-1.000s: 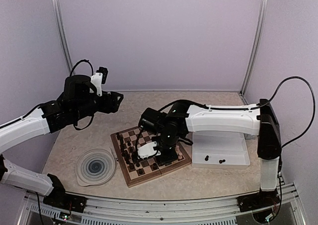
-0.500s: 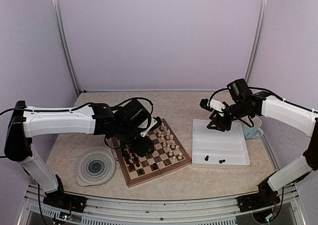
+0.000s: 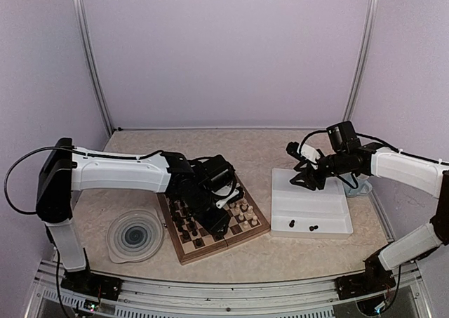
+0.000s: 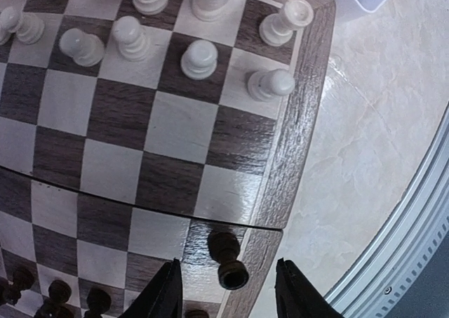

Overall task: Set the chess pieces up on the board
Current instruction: Pick up the rook from the chessboard, then place the rook at a8.

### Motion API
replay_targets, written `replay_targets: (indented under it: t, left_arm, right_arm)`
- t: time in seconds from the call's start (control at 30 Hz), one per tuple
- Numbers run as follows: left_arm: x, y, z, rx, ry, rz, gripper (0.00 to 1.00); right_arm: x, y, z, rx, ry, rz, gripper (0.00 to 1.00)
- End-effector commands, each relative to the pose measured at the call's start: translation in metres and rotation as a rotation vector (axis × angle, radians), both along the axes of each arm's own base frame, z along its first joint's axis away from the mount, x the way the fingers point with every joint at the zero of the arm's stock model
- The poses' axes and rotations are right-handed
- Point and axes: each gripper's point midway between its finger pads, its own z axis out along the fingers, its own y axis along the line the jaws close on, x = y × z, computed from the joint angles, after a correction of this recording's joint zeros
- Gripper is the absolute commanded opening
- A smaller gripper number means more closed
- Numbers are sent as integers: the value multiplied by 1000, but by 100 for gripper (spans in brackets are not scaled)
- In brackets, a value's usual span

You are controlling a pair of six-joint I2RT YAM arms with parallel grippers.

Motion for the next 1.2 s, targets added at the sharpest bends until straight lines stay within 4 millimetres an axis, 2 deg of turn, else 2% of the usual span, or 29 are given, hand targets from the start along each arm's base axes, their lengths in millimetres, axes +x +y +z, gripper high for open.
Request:
replay_targets:
  t: [0.0,0.27,0.53,0.63,0.7,0.83,1.0,1.17]
  left_arm:
    - [-10,-15,-4,-3,35,-25,44]
    - [-9,-4,-22,93,28,-17,32]
    - [-8,0,-17,99,21,-4,10]
    - [-10,4,-5,95,8,-1,4]
    - [-10,10,9,82,-26,8,3]
    - [-10,39,31,105,-89,55,1]
    - [-30,66,26,126,-39,77,1]
    - [-40,72,22,108,-32,97,2]
  right_arm:
    - [1,4,7,34,-12,12,50]
    - [-1,2,6,32,-14,12,51]
    - [-1,3,2,28,-2,16,50]
    - [-1,3,-2,20,7,16,50]
    - [-1,3,-4,18,10,17,50]
    - [0,4,-5,18,14,22,50]
    - [-1,4,-9,15,27,29,50]
    - [-2,5,-10,16,35,36,50]
